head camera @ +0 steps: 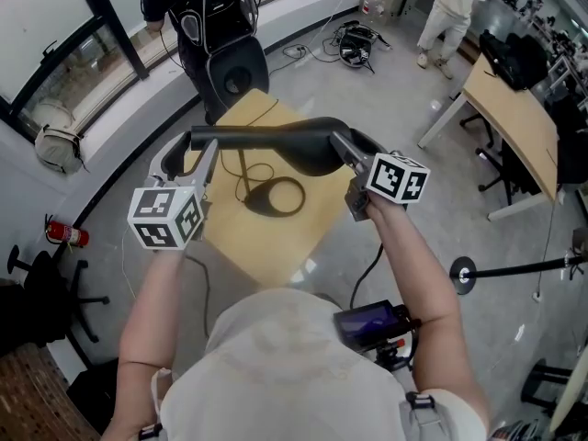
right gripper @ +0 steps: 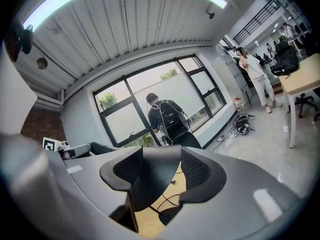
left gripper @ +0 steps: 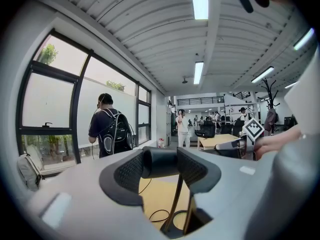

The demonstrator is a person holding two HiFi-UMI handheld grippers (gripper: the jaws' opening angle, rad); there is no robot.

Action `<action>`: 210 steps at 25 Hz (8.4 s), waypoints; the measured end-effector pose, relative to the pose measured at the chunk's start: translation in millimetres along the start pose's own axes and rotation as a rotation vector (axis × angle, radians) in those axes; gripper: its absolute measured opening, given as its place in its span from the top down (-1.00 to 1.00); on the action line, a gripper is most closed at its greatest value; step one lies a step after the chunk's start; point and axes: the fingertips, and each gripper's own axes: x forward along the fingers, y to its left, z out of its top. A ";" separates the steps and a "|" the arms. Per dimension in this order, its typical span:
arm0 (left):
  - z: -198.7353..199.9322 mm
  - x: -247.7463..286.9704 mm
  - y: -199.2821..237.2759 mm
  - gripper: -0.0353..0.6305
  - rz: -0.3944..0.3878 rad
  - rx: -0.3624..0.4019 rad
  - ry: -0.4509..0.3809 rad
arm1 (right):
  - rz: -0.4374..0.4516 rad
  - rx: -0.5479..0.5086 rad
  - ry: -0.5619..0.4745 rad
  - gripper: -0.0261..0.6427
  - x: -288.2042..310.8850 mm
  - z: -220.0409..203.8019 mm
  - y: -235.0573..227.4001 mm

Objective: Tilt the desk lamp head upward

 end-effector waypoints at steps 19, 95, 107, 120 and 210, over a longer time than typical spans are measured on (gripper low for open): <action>-15.3 -2.1 6.6 0.27 -0.066 -0.102 -0.013 | -0.066 -0.165 -0.059 0.19 -10.5 45.1 30.1; -88.4 11.6 -5.3 0.32 -0.175 -0.034 0.082 | -0.174 -0.718 -0.117 0.22 -12.8 127.9 149.6; -95.6 16.8 -15.1 0.30 -0.189 -0.027 0.118 | -0.174 -0.777 -0.137 0.21 -14.1 134.5 162.2; -105.2 17.3 -11.1 0.29 -0.203 -0.029 0.148 | -0.182 -0.832 -0.149 0.20 -5.6 133.1 185.8; -156.8 -154.6 -108.3 0.78 -0.386 -0.070 0.080 | 0.184 -0.423 -0.056 0.73 -173.8 -134.2 148.8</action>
